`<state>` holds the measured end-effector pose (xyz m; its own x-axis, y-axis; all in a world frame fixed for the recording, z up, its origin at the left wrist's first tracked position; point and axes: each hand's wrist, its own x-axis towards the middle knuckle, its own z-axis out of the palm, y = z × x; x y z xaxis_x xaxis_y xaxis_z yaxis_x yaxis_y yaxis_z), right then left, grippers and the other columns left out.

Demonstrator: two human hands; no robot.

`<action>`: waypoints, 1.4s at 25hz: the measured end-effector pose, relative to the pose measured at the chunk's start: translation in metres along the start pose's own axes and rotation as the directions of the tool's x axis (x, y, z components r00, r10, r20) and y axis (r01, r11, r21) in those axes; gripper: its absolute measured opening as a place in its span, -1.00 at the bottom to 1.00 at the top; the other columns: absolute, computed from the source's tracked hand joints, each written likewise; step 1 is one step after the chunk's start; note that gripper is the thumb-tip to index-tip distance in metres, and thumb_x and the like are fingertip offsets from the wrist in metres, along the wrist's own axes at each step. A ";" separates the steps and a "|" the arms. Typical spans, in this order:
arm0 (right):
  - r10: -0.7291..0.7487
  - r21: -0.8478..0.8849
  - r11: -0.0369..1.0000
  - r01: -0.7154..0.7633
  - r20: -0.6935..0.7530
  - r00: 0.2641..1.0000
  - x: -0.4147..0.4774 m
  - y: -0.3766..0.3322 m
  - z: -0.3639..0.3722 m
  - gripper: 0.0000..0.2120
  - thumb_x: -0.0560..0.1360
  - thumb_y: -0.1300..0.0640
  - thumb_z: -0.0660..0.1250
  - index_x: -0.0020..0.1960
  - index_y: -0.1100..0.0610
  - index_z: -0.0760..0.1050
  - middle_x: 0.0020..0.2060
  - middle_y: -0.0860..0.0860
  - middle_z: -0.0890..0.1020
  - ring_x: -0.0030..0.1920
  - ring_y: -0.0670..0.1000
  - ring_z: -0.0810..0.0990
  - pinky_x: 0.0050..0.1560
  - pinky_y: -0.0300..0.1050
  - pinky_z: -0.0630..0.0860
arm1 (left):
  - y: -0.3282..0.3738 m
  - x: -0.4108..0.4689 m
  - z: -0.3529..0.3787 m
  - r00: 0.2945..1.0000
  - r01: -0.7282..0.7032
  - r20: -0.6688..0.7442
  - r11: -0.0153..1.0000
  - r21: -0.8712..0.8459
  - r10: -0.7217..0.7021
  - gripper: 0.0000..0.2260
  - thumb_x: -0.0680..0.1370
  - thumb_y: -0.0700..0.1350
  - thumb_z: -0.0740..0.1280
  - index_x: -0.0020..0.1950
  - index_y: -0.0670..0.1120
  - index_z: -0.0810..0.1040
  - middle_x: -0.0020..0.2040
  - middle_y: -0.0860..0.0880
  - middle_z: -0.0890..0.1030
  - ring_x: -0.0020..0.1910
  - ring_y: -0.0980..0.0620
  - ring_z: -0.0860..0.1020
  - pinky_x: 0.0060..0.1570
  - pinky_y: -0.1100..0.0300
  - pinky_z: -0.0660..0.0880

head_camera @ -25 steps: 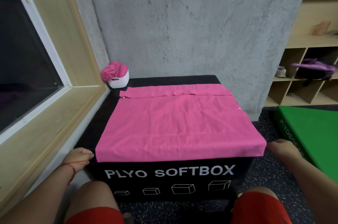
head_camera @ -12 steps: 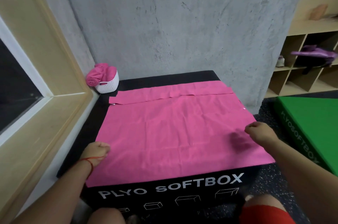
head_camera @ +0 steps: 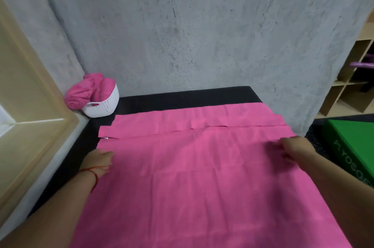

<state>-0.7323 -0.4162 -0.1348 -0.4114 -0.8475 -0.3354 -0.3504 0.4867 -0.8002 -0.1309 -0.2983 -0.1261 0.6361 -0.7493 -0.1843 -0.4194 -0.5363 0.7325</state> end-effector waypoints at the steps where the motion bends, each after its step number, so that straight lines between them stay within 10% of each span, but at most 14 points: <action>1: 0.033 0.070 0.997 -0.032 -0.018 0.999 0.012 -0.009 0.004 -0.83 0.58 0.19 0.35 -0.10 0.28 0.61 -0.25 0.22 0.68 -0.46 0.11 0.64 -0.42 -0.07 0.61 | 0.006 0.018 0.005 0.998 0.064 -0.011 0.994 -0.086 -0.065 -0.73 0.59 -0.09 0.38 -0.07 -0.31 0.68 -0.28 -0.22 0.65 -0.42 -0.12 0.59 -0.35 0.15 0.54; 5: 0.110 0.328 0.938 -0.109 0.016 0.994 0.058 -0.033 0.019 -0.85 0.68 0.17 0.27 -0.06 0.14 0.46 -0.25 0.10 0.57 -0.53 -0.01 0.59 -0.62 -0.25 0.49 | 0.021 0.081 0.031 0.976 0.188 -0.008 0.856 -0.482 -0.218 -0.83 0.66 -0.16 0.33 -0.11 -0.19 0.52 -0.20 -0.13 0.52 -0.47 -0.02 0.59 -0.64 0.23 0.50; 10: 0.190 0.513 0.838 -0.187 0.047 0.981 0.096 -0.048 0.023 -0.83 0.72 0.17 0.20 -0.05 0.13 0.40 -0.35 0.15 0.61 -0.61 -0.06 0.60 -0.62 -0.18 0.54 | 0.023 0.110 0.039 0.966 0.194 0.010 0.694 -0.693 -0.260 -0.81 0.69 -0.16 0.28 -0.12 -0.14 0.48 -0.22 -0.12 0.52 -0.44 0.04 0.65 -0.53 0.25 0.58; 16: 0.194 0.515 0.824 -0.234 0.131 0.972 0.121 -0.059 0.019 -0.72 0.71 0.16 0.23 -0.19 0.10 0.39 -0.66 -0.03 0.46 -0.62 -0.15 0.48 -0.62 -0.30 0.47 | 0.031 0.130 0.028 0.965 0.208 0.034 0.678 -0.705 -0.261 -0.75 0.69 -0.14 0.26 -0.20 -0.05 0.43 -0.62 0.09 0.46 -0.66 0.22 0.47 -0.61 0.38 0.46; 23: -0.060 0.732 0.678 -0.071 0.151 0.987 0.143 -0.113 0.022 -0.82 0.77 0.09 0.11 0.07 0.03 0.46 -0.34 -0.13 0.74 -0.14 -0.11 0.72 -0.33 -0.22 0.67 | 0.082 0.154 0.010 0.980 0.165 0.035 0.691 -0.704 -0.198 -0.68 0.73 -0.01 0.08 -0.13 -0.06 0.48 -0.54 0.13 0.58 -0.52 0.20 0.60 -0.37 0.29 0.51; 29: -0.060 0.754 0.656 0.015 0.033 0.998 0.176 -0.136 0.037 -0.79 0.77 0.20 0.10 0.02 0.12 0.44 -0.49 -0.08 0.67 -0.22 -0.19 0.65 -0.25 -0.26 0.63 | 0.104 0.177 0.016 0.979 0.200 0.115 0.729 -0.655 -0.166 -0.60 0.76 -0.11 -0.05 0.40 -0.24 0.47 0.29 -0.13 0.58 0.37 -0.06 0.54 0.32 0.05 0.47; 32: -0.024 0.764 0.645 0.033 -0.023 0.999 0.191 -0.148 0.042 -0.75 0.77 0.19 0.12 -0.06 0.10 0.41 -0.51 -0.06 0.61 -0.53 -0.20 0.59 -0.22 -0.24 0.64 | 0.112 0.192 0.029 0.977 0.212 0.141 0.726 -0.655 -0.158 -0.57 0.77 -0.13 -0.07 0.53 -0.29 0.35 0.45 -0.17 0.52 0.45 -0.09 0.50 0.34 0.02 0.46; 35: 0.005 0.749 0.663 -0.009 0.008 1.000 0.209 -0.153 0.054 -0.79 0.77 0.20 0.12 0.02 0.11 0.46 -0.22 -0.05 0.65 -0.39 -0.19 0.65 -0.21 -0.26 0.62 | 0.113 0.195 0.051 0.977 0.214 0.147 0.729 -0.650 -0.155 -0.59 0.78 -0.14 -0.06 0.53 -0.31 0.33 0.49 -0.21 0.49 0.44 -0.13 0.51 0.29 -0.02 0.49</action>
<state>-0.7195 -0.6795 -0.1094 -0.4063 -0.8469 -0.3430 0.4018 0.1715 -0.8995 -0.0867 -0.5248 -0.1128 0.5914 -0.7057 -0.3901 0.2515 -0.2982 0.9208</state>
